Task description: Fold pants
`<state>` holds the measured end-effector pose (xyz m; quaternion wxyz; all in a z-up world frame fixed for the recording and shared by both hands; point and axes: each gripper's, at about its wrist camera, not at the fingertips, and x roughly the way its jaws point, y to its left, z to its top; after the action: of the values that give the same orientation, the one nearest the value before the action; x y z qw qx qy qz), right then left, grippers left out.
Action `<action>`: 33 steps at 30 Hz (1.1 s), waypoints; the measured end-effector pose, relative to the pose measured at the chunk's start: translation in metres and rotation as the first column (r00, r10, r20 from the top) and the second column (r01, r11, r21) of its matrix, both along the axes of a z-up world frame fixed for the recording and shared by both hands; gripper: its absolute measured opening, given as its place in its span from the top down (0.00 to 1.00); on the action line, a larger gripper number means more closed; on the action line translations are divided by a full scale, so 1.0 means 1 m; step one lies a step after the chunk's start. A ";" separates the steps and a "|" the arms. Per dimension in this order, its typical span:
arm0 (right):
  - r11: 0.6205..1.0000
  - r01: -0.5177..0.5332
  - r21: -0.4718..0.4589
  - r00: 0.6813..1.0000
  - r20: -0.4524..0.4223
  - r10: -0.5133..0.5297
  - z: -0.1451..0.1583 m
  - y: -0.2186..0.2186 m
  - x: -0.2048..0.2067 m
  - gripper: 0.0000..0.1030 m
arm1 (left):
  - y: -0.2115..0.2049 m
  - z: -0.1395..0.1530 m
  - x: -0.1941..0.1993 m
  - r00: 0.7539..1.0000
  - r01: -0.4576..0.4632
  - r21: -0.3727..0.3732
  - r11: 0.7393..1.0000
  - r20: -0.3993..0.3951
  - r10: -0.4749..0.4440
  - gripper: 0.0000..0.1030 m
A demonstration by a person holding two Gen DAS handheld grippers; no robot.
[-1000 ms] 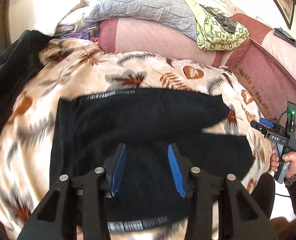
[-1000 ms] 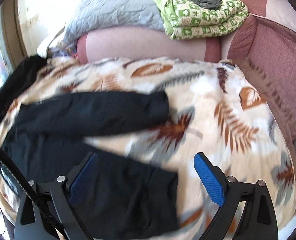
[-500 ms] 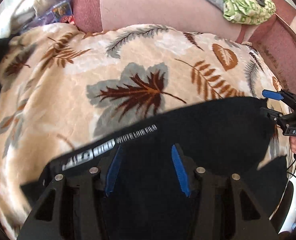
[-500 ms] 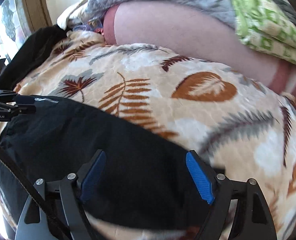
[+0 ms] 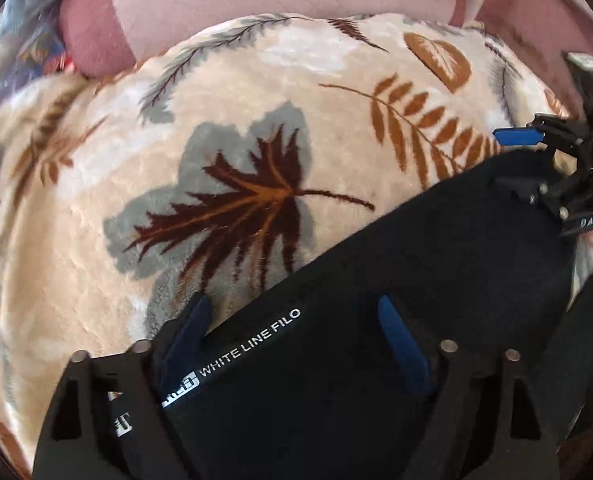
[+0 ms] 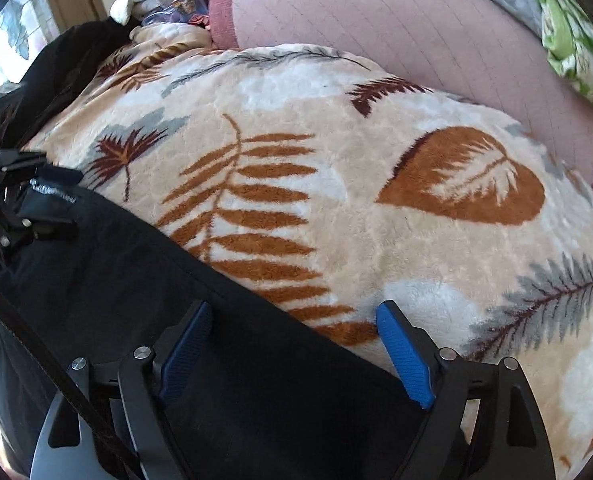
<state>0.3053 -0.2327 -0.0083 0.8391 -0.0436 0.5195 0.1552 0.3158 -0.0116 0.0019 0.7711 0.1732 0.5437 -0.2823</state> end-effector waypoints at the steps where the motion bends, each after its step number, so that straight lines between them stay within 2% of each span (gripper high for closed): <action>1: 1.000 -0.012 -0.007 1.000 0.007 0.012 0.001 0.002 -0.003 0.35 | -0.001 0.005 -0.004 1.000 0.019 -0.019 1.000 0.002 -0.019 0.68; 2: 1.000 -0.028 -0.002 1.000 0.012 0.028 0.004 0.005 -0.007 0.68 | -0.001 0.010 -0.009 0.999 0.035 -0.034 0.999 0.000 -0.035 0.77; 3: 0.999 -0.044 0.028 0.999 -0.002 0.044 0.007 0.005 -0.009 0.85 | -0.001 0.012 -0.012 0.999 0.037 -0.036 0.999 0.005 -0.037 0.82; 4: 0.996 -0.049 0.069 0.998 -0.024 0.051 0.010 0.005 -0.012 0.93 | -0.002 0.015 -0.017 0.999 0.041 -0.029 0.999 0.025 -0.040 0.87; 8: 0.996 -0.053 0.078 0.999 0.011 0.052 0.028 0.013 -0.027 0.94 | 0.001 0.034 -0.039 0.996 0.026 -0.033 0.999 0.087 -0.023 0.89; 14: 0.997 -0.029 0.077 0.997 0.067 0.024 0.059 0.017 -0.060 0.94 | 0.023 0.084 -0.094 0.984 -0.012 -0.111 0.994 0.173 0.031 0.89; 20: 0.996 -0.062 0.071 0.991 0.123 0.052 0.087 0.035 -0.131 0.94 | 0.048 0.115 -0.169 0.968 -0.053 -0.183 0.982 0.233 0.096 0.89; 24: 0.994 -0.085 0.068 0.988 0.136 0.075 0.090 0.048 -0.179 0.94 | 0.064 0.112 -0.221 0.961 -0.096 -0.222 0.970 0.233 0.148 0.89; 27: 0.994 -0.093 0.063 0.987 0.138 0.084 0.087 0.057 -0.212 0.94 | 0.070 0.102 -0.251 0.957 -0.127 -0.220 0.967 0.228 0.178 0.89; 33: 0.992 -0.089 0.089 0.991 0.110 0.079 0.071 0.062 -0.259 0.94 | 0.084 0.075 -0.301 0.953 -0.218 -0.262 0.940 0.150 0.263 0.88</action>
<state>0.0464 -0.1706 0.0627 0.8595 -0.0344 0.4638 0.2123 0.0149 0.0720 0.0770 0.8617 0.0348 0.4494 -0.2329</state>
